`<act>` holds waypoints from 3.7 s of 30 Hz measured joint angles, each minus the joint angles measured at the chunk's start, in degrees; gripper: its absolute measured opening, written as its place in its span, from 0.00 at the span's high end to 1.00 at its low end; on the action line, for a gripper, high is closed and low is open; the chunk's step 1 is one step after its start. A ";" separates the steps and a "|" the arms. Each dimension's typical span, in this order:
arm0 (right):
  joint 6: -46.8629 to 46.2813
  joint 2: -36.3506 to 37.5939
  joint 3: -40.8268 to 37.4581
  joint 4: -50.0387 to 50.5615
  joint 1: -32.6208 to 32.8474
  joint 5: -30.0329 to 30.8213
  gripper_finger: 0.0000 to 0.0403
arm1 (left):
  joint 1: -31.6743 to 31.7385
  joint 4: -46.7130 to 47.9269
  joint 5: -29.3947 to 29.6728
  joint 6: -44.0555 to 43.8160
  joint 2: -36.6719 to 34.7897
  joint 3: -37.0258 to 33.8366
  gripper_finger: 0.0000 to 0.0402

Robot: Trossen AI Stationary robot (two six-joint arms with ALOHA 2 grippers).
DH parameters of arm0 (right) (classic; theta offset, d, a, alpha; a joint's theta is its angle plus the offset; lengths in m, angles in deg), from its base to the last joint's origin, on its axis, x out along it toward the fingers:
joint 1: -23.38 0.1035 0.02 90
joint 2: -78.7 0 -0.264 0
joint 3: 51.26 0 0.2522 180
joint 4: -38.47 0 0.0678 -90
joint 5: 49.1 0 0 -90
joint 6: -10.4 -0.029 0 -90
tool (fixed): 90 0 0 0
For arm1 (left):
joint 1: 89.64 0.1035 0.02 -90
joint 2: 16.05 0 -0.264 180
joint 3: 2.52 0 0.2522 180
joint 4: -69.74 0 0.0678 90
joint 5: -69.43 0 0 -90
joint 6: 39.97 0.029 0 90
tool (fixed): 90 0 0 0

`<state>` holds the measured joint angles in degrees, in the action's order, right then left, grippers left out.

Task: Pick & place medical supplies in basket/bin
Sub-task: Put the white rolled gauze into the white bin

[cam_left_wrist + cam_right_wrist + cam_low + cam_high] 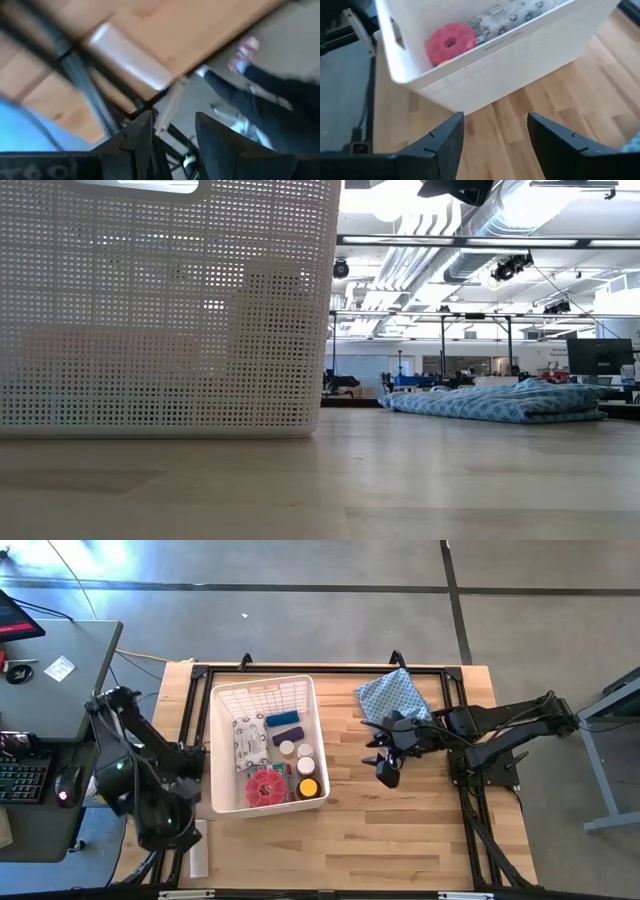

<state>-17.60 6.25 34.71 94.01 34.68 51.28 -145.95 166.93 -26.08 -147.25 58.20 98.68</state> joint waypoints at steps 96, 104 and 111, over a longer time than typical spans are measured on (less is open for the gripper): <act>-0.03 0.00 0.04 2.34 -0.01 0.36 0.48 | 0.17 -33.63 -11.79 -24.26 16.66 -36.89 0.33; 0.01 0.00 0.04 2.34 -0.01 0.53 0.48 | 2.99 -35.34 -10.42 -19.68 16.71 -36.98 0.44; 1.05 0.00 0.04 2.34 -0.01 0.60 0.48 | 5.30 -37.23 -12.16 -13.80 16.69 -34.64 0.58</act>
<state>-16.55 6.25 34.75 96.35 34.67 51.89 -140.65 129.70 -38.24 -161.05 74.89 64.05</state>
